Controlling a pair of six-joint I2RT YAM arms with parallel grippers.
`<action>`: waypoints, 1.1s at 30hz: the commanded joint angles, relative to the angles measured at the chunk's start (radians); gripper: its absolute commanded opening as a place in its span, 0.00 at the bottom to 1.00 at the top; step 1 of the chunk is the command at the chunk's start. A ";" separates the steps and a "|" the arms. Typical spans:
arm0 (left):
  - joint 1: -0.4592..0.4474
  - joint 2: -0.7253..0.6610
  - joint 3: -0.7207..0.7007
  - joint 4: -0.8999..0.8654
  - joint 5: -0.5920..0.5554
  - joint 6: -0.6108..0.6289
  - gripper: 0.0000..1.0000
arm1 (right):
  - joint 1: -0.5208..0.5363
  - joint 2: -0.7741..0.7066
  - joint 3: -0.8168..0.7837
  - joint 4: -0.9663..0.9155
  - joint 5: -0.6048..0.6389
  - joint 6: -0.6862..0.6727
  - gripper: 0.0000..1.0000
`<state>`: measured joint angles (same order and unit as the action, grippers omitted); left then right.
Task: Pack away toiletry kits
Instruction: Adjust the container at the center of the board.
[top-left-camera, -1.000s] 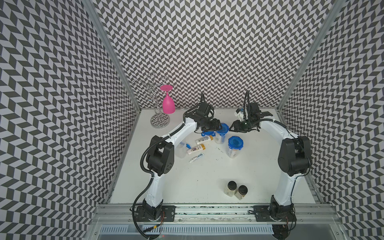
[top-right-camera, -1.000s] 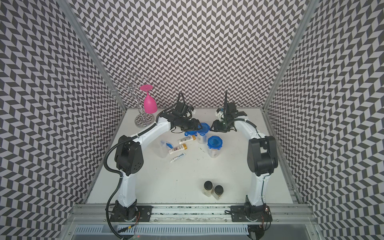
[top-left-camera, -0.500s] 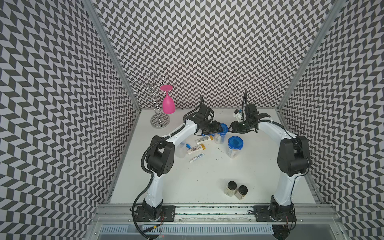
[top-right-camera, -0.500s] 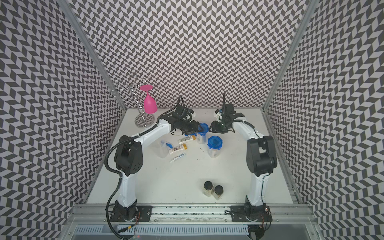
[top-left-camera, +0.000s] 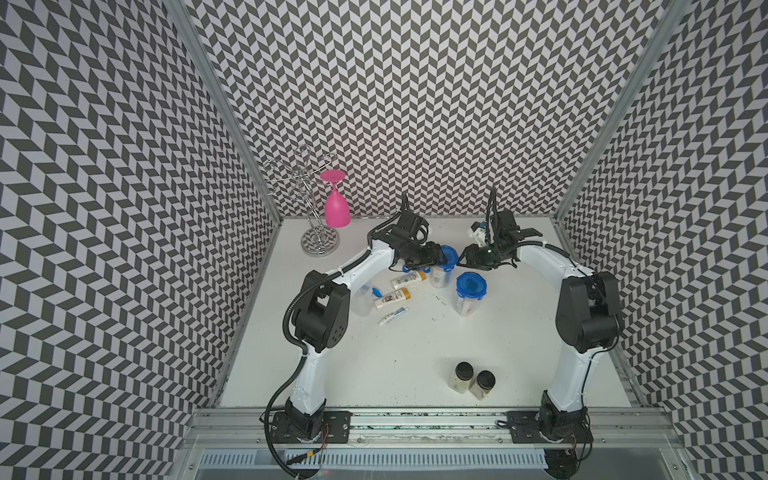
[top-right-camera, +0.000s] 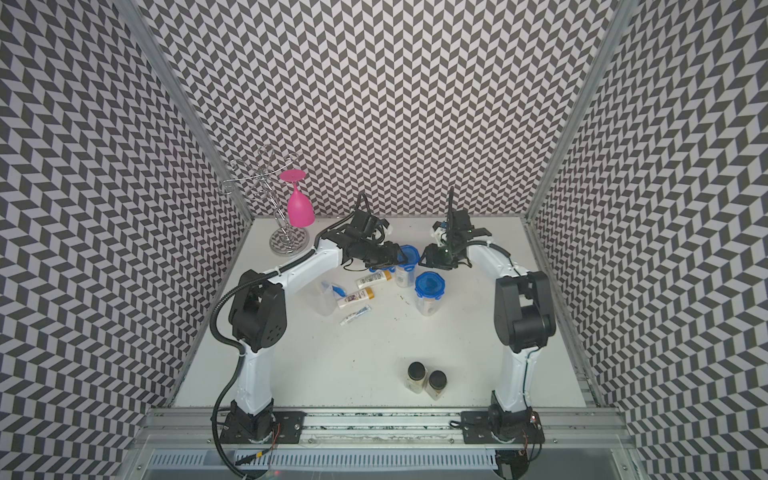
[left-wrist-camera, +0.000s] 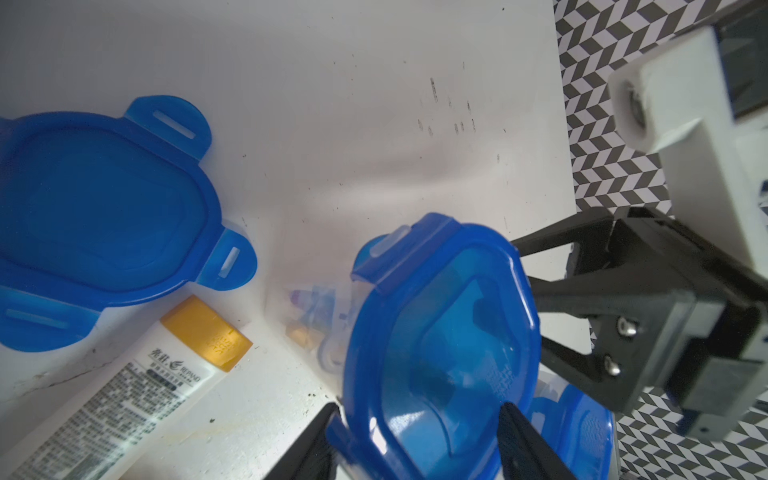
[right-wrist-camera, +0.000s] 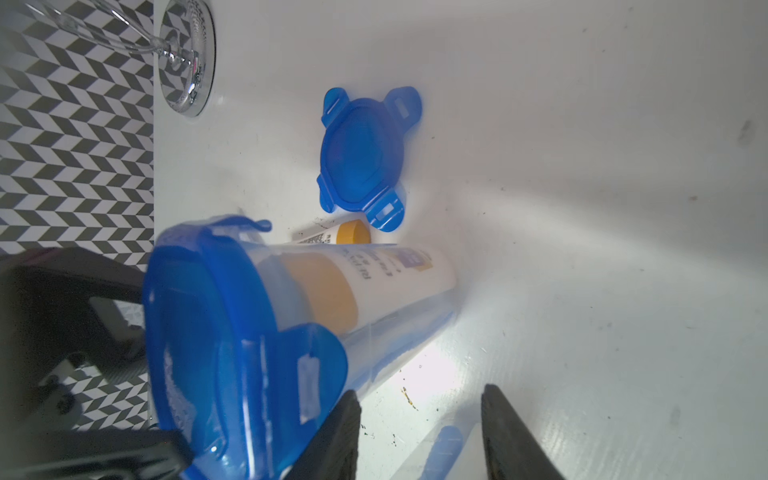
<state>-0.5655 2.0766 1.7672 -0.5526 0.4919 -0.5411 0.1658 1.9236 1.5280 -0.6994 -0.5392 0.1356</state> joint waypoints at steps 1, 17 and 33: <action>-0.017 0.030 0.015 0.066 0.049 -0.003 0.62 | -0.059 -0.081 -0.023 0.044 0.018 0.004 0.49; -0.021 0.117 0.088 0.073 0.079 -0.019 0.63 | -0.095 -0.156 0.036 0.025 0.150 -0.014 0.50; 0.041 0.030 0.005 0.071 0.040 0.016 0.64 | -0.083 -0.133 0.083 0.025 0.139 0.000 0.50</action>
<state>-0.5362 2.1494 1.8065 -0.4538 0.5785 -0.5461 0.0711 1.7863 1.5715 -0.7033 -0.3939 0.1333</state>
